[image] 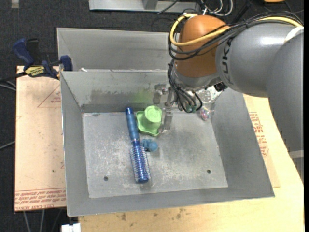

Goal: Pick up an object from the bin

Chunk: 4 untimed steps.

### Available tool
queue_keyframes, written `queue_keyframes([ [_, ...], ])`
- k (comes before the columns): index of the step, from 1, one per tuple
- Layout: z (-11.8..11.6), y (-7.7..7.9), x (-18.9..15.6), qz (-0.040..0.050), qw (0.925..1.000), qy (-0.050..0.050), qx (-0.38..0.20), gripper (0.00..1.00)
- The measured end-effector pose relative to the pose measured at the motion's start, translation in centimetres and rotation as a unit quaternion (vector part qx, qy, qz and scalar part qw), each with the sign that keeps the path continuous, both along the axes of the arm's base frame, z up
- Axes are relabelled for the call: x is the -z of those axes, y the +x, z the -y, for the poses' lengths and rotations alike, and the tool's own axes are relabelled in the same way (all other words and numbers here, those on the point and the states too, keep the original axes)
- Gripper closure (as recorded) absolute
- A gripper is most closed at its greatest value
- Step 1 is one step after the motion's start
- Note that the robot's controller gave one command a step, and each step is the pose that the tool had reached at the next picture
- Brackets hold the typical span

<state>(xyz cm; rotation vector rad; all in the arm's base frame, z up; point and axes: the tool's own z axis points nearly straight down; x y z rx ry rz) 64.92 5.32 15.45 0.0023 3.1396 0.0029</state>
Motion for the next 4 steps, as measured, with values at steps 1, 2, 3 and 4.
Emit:
queue_keyframes([
  [1, -2.4, -2.4, 5.7, 0.0097, 0.9995, 0.002, 0.031, 0.00],
  [2, -2.4, -2.6, 6.1, 0.0055, 0.9995, 0.002, 0.030, 1.00],
  [3, -2.2, -2.9, 6.6, 0.0004, 0.9995, 0.000, 0.031, 0.00],
  [4, -0.5, -11.5, 8.6, -0.0043, 0.9964, -0.001, 0.084, 0.00],
])
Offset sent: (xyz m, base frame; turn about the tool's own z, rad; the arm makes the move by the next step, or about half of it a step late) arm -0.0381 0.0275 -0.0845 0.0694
